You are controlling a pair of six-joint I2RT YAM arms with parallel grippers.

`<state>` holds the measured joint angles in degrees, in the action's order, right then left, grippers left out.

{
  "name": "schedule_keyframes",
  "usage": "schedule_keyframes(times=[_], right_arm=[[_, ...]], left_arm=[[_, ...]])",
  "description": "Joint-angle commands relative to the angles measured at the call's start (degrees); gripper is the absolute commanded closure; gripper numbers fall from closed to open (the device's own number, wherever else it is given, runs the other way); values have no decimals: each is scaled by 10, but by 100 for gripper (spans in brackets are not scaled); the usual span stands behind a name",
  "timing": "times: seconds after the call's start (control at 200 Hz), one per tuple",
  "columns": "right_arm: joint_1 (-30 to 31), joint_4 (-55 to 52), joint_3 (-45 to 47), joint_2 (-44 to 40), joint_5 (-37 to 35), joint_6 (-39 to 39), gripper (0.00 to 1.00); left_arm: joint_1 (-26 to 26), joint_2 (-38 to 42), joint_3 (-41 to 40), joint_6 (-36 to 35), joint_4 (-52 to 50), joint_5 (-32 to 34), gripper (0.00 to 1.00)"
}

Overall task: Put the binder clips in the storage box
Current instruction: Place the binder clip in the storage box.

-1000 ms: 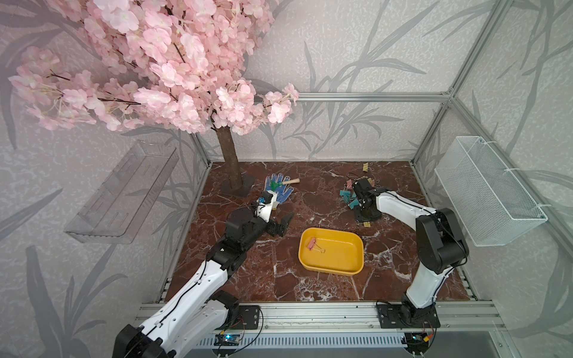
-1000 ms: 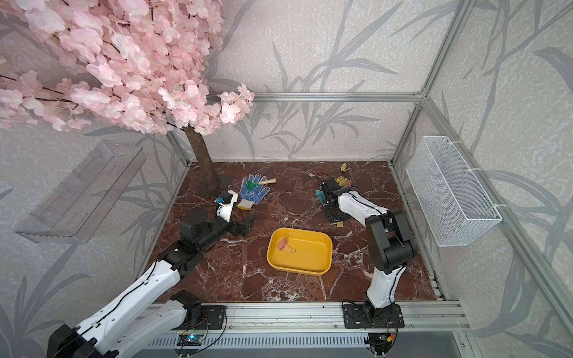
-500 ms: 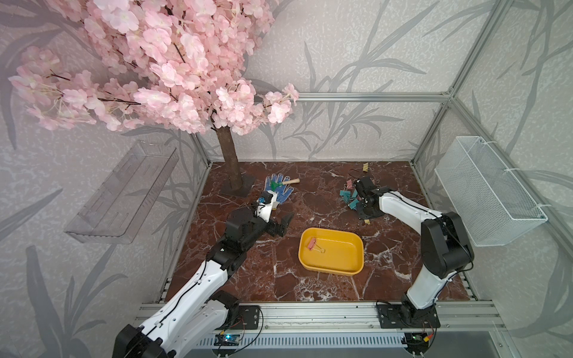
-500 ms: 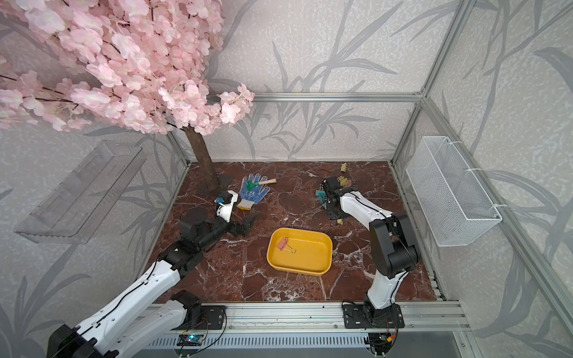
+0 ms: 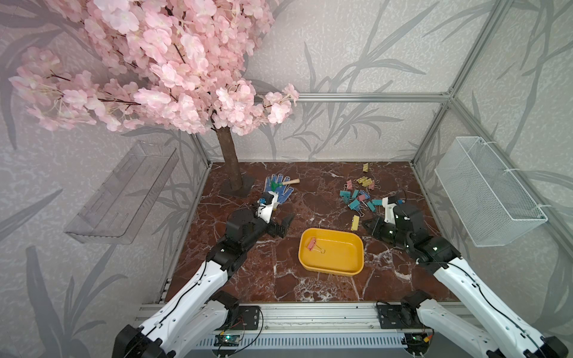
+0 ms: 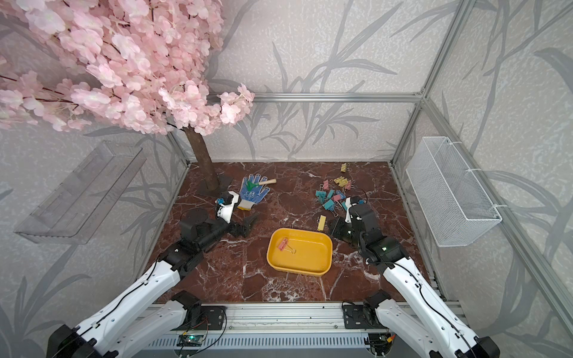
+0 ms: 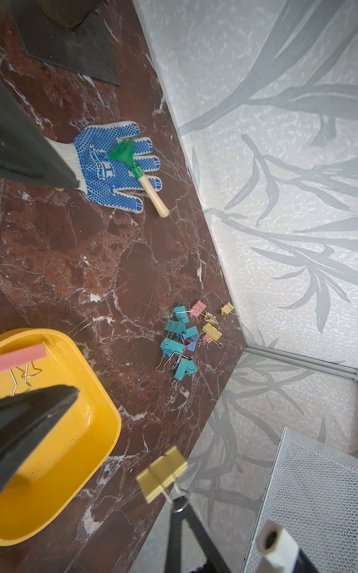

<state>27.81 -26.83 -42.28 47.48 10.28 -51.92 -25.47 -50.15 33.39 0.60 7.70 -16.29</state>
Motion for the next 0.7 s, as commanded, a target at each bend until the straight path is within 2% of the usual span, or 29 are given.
schedule_keyframes(times=[0.0, 0.095, 0.225, 0.47, 0.505, 0.695], right_arm=[[63, 84, 61, -15, 24, -152, 100], [137, 174, 112, 8, -9, -213, 100], [197, 271, 131, 108, -31, -237, 100], [238, 468, 136, 295, -58, -263, 100], [256, 488, 136, 315, -59, -268, 100], [266, 557, 147, 385, -72, -291, 100]], left_arm=[[-3, 0, 0, 1, 9, -21, 0], [-3, -1, -1, 1, 13, -31, 0], [-4, -2, -2, -1, 19, -50, 0], [-11, 0, -4, -32, 15, -119, 0], [-12, 0, -4, -35, 15, -121, 0], [-15, 5, -6, -40, 13, -110, 0]])
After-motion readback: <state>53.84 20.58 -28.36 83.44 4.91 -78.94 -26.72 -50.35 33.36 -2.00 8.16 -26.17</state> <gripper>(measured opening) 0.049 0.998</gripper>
